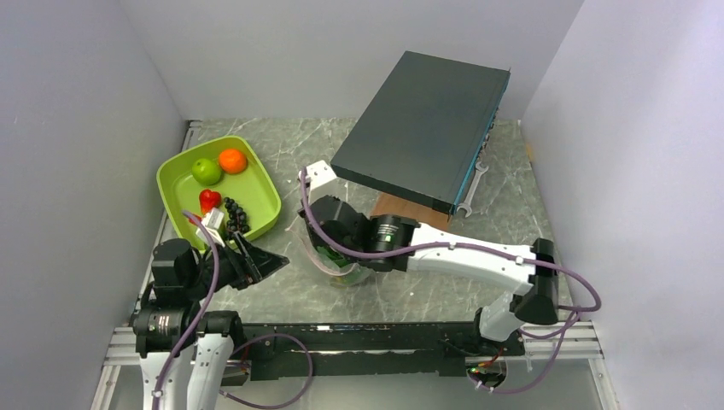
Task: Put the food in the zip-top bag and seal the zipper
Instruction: Adjust the zipper food storage bag at the center of the board.
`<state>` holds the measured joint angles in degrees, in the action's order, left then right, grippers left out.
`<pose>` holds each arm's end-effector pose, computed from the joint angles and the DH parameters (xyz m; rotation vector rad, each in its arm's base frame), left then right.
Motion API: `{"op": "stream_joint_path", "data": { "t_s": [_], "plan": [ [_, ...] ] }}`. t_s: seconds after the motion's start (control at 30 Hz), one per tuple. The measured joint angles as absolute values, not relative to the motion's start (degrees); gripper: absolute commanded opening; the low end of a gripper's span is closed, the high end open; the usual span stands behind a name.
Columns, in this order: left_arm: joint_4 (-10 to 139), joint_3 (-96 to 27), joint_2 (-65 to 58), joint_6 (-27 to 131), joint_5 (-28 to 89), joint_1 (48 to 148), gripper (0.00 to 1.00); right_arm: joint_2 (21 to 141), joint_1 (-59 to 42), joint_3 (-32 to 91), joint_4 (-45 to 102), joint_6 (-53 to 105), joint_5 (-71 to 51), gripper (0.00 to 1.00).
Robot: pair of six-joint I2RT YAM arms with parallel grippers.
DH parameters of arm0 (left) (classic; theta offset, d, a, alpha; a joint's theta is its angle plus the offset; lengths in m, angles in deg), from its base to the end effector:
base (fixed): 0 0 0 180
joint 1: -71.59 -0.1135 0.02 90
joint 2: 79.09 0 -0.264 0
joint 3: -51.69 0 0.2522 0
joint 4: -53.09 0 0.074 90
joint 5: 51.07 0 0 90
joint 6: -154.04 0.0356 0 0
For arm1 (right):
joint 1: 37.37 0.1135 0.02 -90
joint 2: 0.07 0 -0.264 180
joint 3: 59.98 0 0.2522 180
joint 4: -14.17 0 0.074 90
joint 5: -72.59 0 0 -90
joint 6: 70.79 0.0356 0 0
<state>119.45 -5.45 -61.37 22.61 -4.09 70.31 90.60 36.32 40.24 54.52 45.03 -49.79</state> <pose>0.0531 -0.0231 0.3087 -0.2855 2.0942 -1.1931 0.1197 0.3413 0.3660 -0.5168 1.9882 0.4987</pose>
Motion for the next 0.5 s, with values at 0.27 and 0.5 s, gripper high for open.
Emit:
{"op": "stream_joint_path", "data": {
  "t_s": [0.27, 0.5],
  "plan": [
    [119.18, -12.81, -57.55, 23.2, -1.84, 70.31, 0.74, 84.29, 33.78, 39.73, 47.28, 39.7, -47.19, 0.0],
    [112.85, -9.12, -60.65, 19.55, -4.73, 70.31, 0.74, 89.69, 32.76, 40.13, 43.92, 39.26, -48.35, 0.0]
  ]
}}
